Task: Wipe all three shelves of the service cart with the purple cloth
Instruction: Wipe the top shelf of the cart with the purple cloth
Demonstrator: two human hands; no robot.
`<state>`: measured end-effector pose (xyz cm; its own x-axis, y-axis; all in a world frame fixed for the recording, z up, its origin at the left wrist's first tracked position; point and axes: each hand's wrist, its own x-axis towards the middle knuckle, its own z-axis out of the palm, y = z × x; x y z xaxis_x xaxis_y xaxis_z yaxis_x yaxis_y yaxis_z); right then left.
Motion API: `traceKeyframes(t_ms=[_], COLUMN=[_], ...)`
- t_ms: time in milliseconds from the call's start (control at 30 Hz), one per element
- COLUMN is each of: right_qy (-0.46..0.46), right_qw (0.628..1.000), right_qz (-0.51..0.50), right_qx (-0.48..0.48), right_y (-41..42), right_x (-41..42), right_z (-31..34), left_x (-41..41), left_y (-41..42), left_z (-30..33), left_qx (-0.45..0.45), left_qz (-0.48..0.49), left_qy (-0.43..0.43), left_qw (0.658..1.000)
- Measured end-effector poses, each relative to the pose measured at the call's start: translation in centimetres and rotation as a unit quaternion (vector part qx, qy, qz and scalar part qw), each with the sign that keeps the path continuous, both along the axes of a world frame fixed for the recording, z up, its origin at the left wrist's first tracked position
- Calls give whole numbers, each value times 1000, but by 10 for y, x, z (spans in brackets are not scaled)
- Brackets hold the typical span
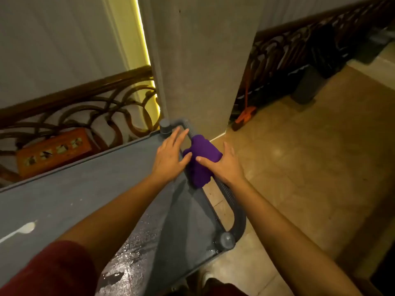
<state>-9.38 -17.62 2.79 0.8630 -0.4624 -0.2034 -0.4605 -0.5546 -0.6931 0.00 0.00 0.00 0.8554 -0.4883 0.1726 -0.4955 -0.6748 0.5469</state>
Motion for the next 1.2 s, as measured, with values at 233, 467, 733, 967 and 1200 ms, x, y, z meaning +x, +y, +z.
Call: traceKeyframes(t_ms=[233, 467, 733, 967, 1200], right_qy=[46, 23, -53, -132, -54], right_qw=[997, 994, 980, 950, 813], right_qz=[58, 84, 150, 218, 337], right_qx=[12, -63, -118, 181, 472], right_y=[-6, -12, -30, -66, -73], right_x=[10, 13, 10, 26, 55], right_z=[-18, -29, -15, 47, 103], left_x=[16, 24, 6, -9, -49], left_y=[-22, -37, -43, -36, -19], left_z=[8, 25, 43, 90, 128], left_qx=[14, 25, -95, -166, -416], left_qz=[-55, -36, 21, 46, 43], left_qy=[119, 155, 216, 198, 369], left_qw=[991, 987, 972, 965, 830])
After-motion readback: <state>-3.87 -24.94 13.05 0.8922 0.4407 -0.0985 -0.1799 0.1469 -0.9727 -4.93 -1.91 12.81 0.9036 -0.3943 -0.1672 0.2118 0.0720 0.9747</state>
